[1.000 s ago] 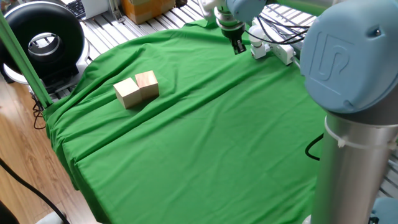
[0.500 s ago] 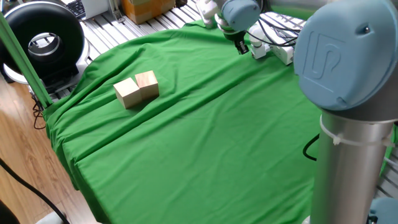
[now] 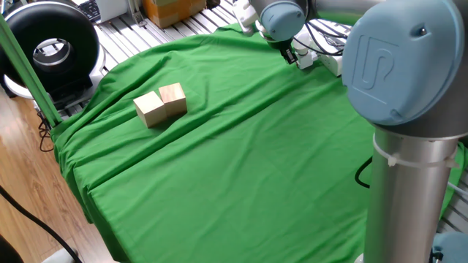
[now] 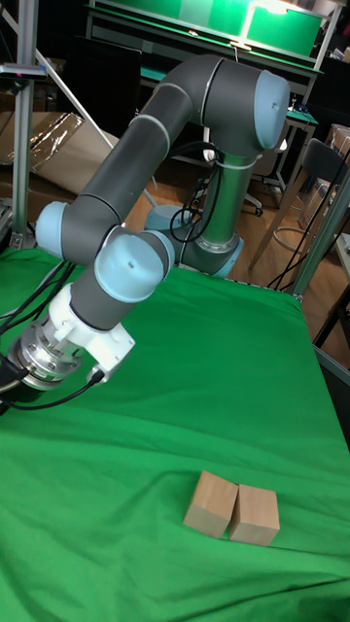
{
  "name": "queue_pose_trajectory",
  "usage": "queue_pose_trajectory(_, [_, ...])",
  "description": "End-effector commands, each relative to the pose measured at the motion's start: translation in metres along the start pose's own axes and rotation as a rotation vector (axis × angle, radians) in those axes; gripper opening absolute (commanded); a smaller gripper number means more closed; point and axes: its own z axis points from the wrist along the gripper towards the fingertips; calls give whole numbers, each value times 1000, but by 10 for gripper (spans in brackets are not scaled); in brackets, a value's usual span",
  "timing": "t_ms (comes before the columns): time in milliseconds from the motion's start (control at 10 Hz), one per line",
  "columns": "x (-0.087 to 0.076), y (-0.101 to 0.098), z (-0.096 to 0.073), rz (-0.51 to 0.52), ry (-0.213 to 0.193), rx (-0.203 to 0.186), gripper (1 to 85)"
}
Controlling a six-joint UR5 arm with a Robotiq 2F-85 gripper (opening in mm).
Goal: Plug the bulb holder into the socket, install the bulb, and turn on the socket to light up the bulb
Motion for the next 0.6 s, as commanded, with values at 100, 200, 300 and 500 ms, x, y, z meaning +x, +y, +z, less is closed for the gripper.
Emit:
queue_pose_trajectory(100, [7, 5, 5, -14, 39, -30, 10])
queue_pose_trajectory(200, [8, 6, 6, -21, 47, -35, 10])
queue_pose_trajectory(300, [13, 5, 6, -27, 62, -32, 10])
queue_pose_trajectory(500, [25, 5, 3, -40, 86, -37, 10])
